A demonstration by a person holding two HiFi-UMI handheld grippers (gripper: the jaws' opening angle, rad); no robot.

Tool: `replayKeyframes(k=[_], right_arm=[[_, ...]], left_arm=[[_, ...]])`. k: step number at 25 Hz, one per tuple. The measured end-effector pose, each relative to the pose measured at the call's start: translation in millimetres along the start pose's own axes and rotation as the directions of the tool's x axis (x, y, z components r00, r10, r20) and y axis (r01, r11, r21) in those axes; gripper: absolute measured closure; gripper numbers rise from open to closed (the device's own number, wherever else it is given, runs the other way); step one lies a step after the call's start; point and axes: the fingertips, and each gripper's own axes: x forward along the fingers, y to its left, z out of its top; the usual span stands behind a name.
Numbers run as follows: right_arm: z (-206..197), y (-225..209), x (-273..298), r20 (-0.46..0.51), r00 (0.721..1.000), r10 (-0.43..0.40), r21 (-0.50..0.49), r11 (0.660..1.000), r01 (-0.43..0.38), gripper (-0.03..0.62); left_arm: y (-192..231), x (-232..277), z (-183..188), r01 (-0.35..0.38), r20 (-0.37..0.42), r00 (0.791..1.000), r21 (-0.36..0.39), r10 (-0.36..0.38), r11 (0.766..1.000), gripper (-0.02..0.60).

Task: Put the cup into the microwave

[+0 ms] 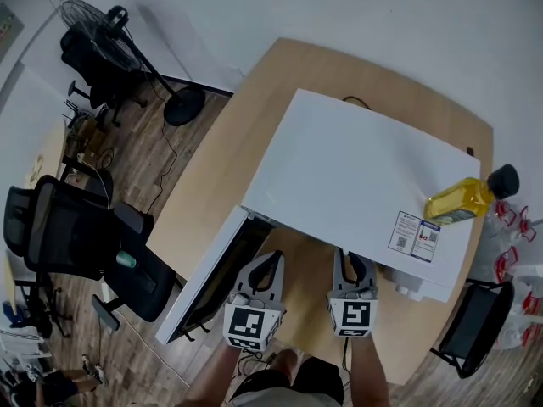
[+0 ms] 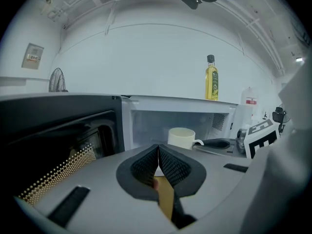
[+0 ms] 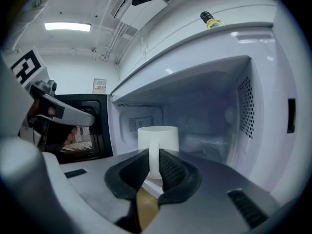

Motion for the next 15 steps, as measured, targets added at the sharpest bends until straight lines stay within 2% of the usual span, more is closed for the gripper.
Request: replayKeyframes(k=[15], right_arm=[[-4, -2, 20, -0.021, 1.0, -0.008, -0.001, 1.0, 0.008, 0.54]], left_arm=[[6, 10, -2, 0.0, -0.008, 1.0, -0.013, 0.0, 1.0, 0.557]])
